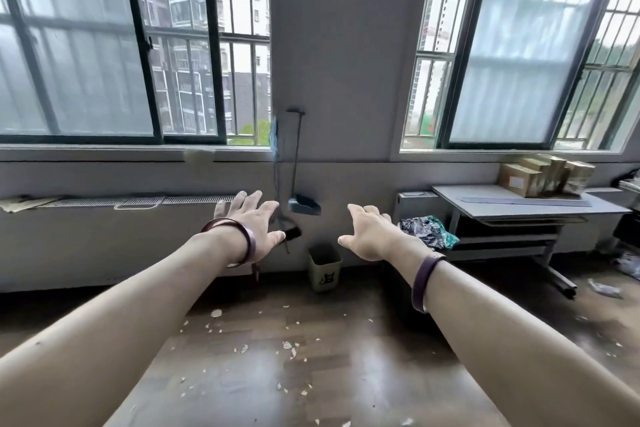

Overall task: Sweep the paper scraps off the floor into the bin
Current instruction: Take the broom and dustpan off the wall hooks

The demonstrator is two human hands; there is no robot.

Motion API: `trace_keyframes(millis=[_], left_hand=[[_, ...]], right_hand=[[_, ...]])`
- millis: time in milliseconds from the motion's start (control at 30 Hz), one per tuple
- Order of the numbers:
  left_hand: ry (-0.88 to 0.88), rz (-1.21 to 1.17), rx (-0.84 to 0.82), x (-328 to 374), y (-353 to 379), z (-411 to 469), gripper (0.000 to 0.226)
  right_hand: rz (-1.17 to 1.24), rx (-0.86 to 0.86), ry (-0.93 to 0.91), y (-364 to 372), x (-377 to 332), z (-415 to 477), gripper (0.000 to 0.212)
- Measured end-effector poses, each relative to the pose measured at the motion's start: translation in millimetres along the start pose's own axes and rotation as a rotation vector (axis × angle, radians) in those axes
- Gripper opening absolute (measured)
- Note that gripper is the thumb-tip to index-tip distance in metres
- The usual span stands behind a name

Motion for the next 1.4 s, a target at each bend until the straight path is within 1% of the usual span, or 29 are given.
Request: trace_keyframes(millis=[200,333,567,733,1100,1400], left_hand=[[0.004,-0.019,-0.025,-17,14,85,0.063],[0.009,-0.053,-0.005,-38,22,163,0.062],[0.029,-0.069,-0.024,-80,32,315,0.063],[0.03,-0.069,-0.036,-99,33,410,0.064],[0.073,-0.041,-0.036,-83,56,570,0.064],[-0.019,-0.009,-0.019,-56,76,732,0.066]], right_hand=[[0.021,-0.025,-0.005,17,0,84,0.068],[0.015,-0.003,-0.003,24,-6,159,0.067],[-0.018,0.0,0.034,27,-25,311,0.065],[-0.035,-0.001,0.041,29,-30,399,0.064],[0.0,0.002,0.079,29,9,563,0.062],[0.029,-0.028,0.008,12,62,736,0.061]])
Point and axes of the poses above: each hand's wrist, its own z-axis towards the middle knuckle, its own y-axis out of the palm, x = y × z, the point moved 4 cm from there along z, towards the middle knuckle, and after that the axes turned 1 degree about z, right-handed, at the moved point
